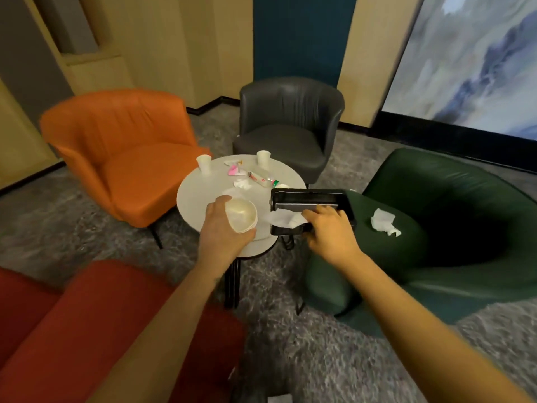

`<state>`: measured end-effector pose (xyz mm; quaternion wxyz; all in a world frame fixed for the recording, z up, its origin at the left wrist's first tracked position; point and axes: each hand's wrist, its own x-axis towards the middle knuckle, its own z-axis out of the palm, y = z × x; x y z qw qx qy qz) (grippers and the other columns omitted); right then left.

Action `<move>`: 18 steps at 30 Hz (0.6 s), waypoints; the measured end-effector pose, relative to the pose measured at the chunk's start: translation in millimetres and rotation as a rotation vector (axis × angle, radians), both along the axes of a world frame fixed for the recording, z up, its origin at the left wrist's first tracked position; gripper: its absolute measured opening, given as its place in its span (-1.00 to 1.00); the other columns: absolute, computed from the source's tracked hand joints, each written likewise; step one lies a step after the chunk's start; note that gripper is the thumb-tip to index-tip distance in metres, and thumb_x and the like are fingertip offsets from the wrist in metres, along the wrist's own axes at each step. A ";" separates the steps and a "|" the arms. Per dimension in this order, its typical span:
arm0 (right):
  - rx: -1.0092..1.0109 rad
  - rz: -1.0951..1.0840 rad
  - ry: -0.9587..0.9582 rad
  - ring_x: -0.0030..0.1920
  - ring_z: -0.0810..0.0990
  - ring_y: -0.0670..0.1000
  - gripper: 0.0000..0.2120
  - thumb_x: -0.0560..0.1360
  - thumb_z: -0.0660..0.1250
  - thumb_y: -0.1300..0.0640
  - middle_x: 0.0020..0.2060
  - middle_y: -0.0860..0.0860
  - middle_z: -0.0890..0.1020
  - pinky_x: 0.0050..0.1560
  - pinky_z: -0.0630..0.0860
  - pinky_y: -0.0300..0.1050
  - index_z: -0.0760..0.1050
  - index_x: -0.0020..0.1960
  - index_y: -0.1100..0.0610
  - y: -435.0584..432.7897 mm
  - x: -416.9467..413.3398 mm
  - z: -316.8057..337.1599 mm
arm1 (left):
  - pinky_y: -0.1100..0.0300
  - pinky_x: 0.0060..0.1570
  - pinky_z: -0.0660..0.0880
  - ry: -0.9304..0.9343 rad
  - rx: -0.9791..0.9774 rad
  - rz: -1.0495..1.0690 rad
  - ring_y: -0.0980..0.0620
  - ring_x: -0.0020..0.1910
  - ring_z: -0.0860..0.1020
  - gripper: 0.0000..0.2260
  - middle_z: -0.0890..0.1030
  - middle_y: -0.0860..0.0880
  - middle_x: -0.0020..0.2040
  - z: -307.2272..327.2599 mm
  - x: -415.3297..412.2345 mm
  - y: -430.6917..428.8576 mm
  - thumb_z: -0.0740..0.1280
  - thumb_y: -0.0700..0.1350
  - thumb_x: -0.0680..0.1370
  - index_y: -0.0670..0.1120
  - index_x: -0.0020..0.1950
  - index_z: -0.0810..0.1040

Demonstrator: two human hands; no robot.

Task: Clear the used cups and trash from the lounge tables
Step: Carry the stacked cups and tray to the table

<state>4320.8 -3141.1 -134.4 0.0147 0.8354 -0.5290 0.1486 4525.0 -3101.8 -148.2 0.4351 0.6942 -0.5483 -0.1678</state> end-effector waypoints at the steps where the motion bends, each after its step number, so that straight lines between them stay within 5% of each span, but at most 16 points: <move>1: 0.016 -0.009 0.008 0.18 0.43 0.17 -0.64 0.41 0.28 0.18 0.10 0.09 0.54 0.02 0.28 -0.03 0.47 0.20 0.07 -19.4 -1.2 -6.4 | 0.23 -0.04 0.28 0.001 0.020 0.007 0.07 0.11 0.37 -0.31 0.40 -0.02 0.17 -2.9 0.7 -20.0 0.53 -0.06 0.27 -0.03 0.32 0.29; 8: 0.131 0.021 0.086 0.18 0.42 0.12 -0.64 0.44 0.25 0.17 0.14 0.04 0.52 0.07 0.27 -0.06 0.45 0.23 0.03 -175.0 3.9 -83.8 | 0.11 0.15 0.35 -0.047 0.122 0.092 -0.09 0.18 0.42 -0.26 0.44 -0.12 0.20 -67.2 5.5 -160.4 0.56 -0.03 0.25 -0.11 0.34 0.31; 13: 0.248 0.106 0.084 0.08 0.50 0.16 -0.68 0.41 0.33 0.23 0.05 0.08 0.58 0.10 0.34 0.02 0.51 0.16 0.10 -281.6 13.6 -181.7 | 0.17 0.10 0.35 0.031 0.244 0.203 -0.06 0.15 0.44 -0.28 0.43 -0.05 0.19 -159.6 -0.1 -252.0 0.55 -0.05 0.24 -0.02 0.31 0.29; 18: 0.355 0.190 0.083 0.00 0.57 0.17 -0.74 0.33 0.45 0.28 -0.07 0.11 0.62 0.02 0.44 0.08 0.57 0.01 0.16 -331.7 20.5 -255.9 | 0.01 0.03 0.47 0.008 0.315 0.292 -0.15 0.13 0.46 -0.32 0.44 -0.11 0.20 -232.4 -7.3 -297.8 0.53 -0.17 0.24 -0.08 0.30 0.33</move>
